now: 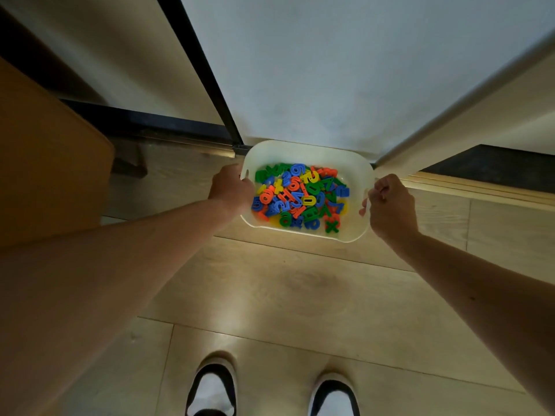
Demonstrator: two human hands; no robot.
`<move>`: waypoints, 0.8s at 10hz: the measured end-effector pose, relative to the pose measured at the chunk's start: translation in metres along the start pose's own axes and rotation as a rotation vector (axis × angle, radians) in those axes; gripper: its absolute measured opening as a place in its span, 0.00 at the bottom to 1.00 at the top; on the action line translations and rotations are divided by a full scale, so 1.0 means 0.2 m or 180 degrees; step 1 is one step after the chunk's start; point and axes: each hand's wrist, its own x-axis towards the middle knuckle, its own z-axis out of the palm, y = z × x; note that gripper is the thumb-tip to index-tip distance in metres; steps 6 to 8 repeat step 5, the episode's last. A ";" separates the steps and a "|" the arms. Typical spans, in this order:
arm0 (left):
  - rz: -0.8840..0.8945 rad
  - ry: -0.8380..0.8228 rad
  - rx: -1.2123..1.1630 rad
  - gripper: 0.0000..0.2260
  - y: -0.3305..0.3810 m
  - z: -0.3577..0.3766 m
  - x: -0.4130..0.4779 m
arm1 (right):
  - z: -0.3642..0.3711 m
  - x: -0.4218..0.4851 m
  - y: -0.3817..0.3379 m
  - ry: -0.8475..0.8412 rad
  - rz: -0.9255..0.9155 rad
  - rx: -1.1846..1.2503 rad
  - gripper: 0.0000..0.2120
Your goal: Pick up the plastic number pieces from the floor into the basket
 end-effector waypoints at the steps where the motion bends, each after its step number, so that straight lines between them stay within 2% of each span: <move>1: 0.0022 -0.0024 -0.0005 0.14 0.01 0.01 0.04 | 0.00 0.03 0.00 -0.0004 -0.0036 -0.0070 0.04; 4: -0.0018 -0.0008 0.0251 0.16 0.02 0.00 0.08 | -0.01 0.02 0.00 -0.0056 -0.0091 -0.0149 0.03; 5: 0.0049 0.0217 0.0477 0.16 0.03 -0.01 0.01 | -0.06 -0.03 -0.06 0.0063 -0.0002 -0.0437 0.07; 8: 0.0049 0.0217 0.0477 0.16 0.03 -0.01 0.01 | -0.06 -0.03 -0.06 0.0063 -0.0002 -0.0437 0.07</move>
